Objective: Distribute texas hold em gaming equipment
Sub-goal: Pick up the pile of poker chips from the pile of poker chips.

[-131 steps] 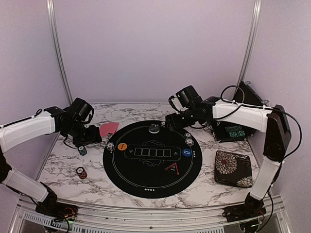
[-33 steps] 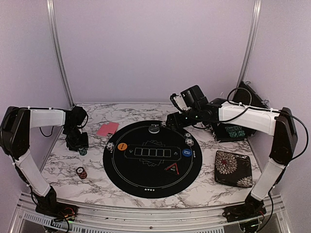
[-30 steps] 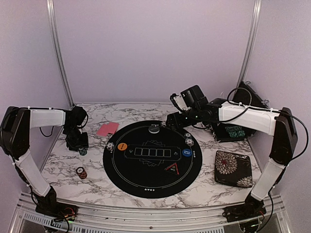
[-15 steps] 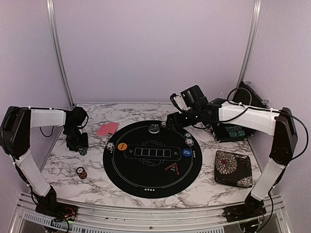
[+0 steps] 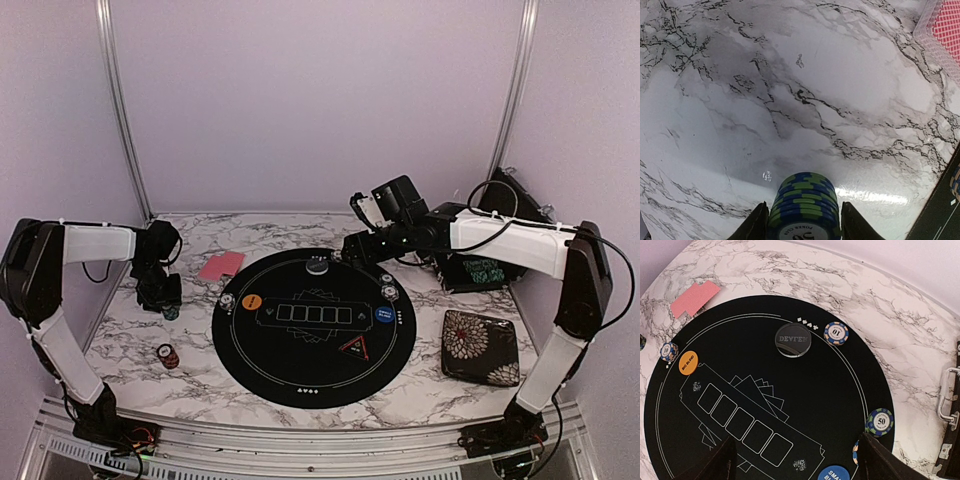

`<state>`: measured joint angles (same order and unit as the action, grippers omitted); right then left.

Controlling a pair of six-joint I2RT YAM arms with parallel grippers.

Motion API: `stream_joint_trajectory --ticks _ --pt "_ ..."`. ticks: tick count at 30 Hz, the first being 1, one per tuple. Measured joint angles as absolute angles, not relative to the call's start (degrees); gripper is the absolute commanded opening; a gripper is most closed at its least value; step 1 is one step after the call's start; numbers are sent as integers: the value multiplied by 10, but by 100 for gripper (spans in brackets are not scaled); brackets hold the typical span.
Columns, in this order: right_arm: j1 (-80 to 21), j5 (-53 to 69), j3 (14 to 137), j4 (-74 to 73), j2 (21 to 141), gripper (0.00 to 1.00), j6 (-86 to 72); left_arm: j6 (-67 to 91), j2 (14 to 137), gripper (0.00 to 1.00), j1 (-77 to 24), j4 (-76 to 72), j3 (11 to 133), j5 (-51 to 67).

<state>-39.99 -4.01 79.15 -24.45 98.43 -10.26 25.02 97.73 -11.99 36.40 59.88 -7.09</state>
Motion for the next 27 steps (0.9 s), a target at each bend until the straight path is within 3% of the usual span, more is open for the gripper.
stream_joint_trajectory --ticks 7,27 --pt "-400 -42 792 -245 985 80 -103 249 981 39 -120 362 598 -71" --pt "-400 -46 792 -245 984 80 -103 241 980 34 -120 362 598 -71"
